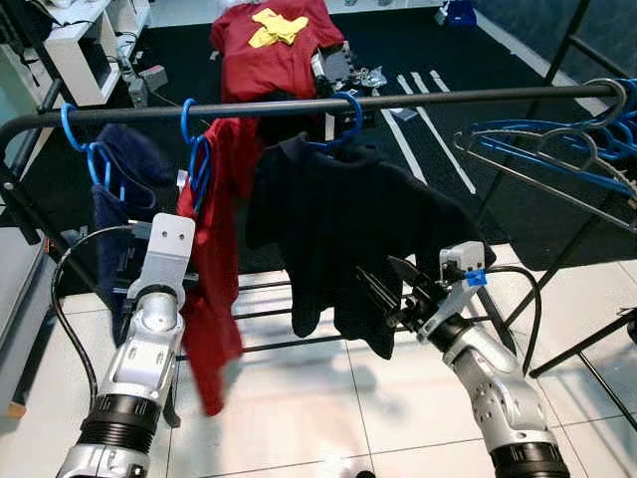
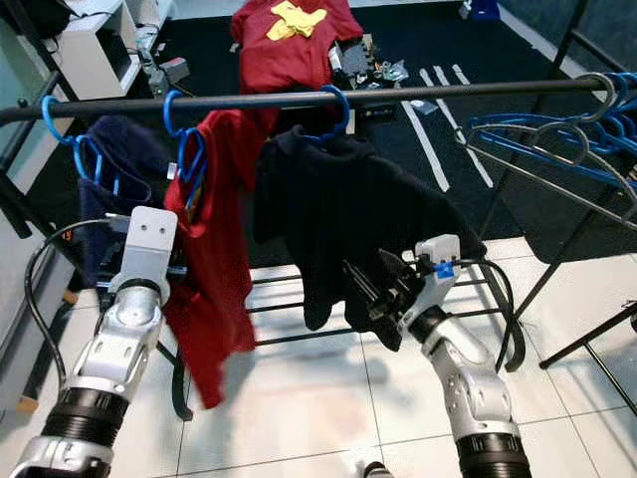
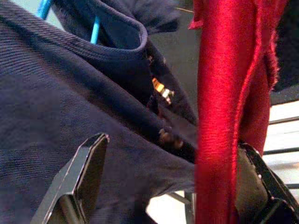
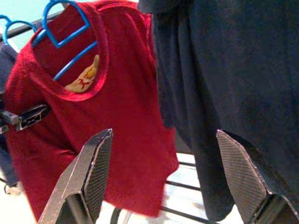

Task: Hang hanger

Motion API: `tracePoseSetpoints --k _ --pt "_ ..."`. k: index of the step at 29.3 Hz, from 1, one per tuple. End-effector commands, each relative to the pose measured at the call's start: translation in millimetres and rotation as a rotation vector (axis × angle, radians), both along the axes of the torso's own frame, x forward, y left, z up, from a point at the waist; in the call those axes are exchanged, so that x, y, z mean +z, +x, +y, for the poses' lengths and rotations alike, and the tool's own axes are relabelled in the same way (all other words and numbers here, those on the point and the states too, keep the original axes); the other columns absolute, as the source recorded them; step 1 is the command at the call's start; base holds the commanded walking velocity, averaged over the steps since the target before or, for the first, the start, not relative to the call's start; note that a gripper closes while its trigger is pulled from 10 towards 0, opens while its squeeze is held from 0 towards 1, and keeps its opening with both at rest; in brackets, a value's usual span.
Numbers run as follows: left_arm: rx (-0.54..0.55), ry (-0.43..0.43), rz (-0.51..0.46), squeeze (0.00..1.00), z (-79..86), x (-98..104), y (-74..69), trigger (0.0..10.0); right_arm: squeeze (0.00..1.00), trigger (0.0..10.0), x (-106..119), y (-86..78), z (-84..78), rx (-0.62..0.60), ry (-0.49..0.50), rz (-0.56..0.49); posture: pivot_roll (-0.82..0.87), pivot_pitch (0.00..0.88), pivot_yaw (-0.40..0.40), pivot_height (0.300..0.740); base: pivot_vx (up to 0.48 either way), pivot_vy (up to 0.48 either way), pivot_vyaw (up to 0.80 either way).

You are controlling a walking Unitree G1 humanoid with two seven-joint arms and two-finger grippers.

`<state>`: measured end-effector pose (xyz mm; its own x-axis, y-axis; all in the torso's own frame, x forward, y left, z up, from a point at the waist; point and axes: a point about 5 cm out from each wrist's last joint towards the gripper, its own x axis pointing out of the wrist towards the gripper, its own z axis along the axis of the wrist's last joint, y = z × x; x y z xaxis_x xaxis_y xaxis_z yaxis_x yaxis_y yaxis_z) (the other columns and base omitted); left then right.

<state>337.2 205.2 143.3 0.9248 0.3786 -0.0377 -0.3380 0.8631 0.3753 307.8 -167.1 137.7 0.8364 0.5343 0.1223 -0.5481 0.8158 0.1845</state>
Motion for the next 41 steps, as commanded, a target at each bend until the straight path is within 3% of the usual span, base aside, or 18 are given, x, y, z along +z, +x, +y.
tracePoseSetpoints --k 1,6,9,15,30,31,41 --pt "0.022 -0.002 0.01 0.0 8.9 -7.2 -3.9 10.0 0.0 10.0 1.0 0.9 0.3 -0.009 -0.009 -0.007 -0.04 0.185 0.033 0.74 0.0 0.0 0.0" --pt "-0.03 -0.043 -0.036 0.0 0.4 1.8 0.0 10.0 0.0 10.0 1.8 1.0 -4.5 -0.029 -0.019 -0.009 -0.04 0.181 0.037 0.74 0.0 0.0 0.0" --pt "-0.197 -0.121 -0.161 0.0 -20.3 32.0 12.7 10.0 0.0 10.0 1.3 -4.6 -22.7 -0.083 -0.031 -0.005 -0.05 0.179 0.044 0.74 0.0 0.0 0.0" --pt "-0.233 -0.106 -0.207 0.0 -20.6 48.9 23.7 10.0 0.0 10.0 -5.1 -11.1 -24.3 -0.098 -0.024 0.012 -0.05 0.173 0.055 0.74 0.0 0.0 0.0" --pt "-0.389 -0.026 -0.124 0.0 -36.9 36.5 31.7 10.0 0.0 10.0 -14.6 -13.1 -25.6 -0.135 0.023 0.048 -0.06 0.166 0.065 0.74 0.0 0.0 0.0" --pt "-0.423 -0.034 -0.105 0.0 -40.9 33.0 31.5 0.0 0.0 10.0 -14.7 -13.4 -25.5 -0.136 0.023 0.05 -0.06 0.165 0.064 0.74 0.0 0.0 0.0" --pt "-0.474 -0.084 -0.104 0.0 -44.5 34.2 36.2 0.0 0.0 10.0 -15.1 -14.1 -25.4 -0.146 0.027 0.054 -0.06 0.17 0.068 0.74 0.0 0.0 0.0"
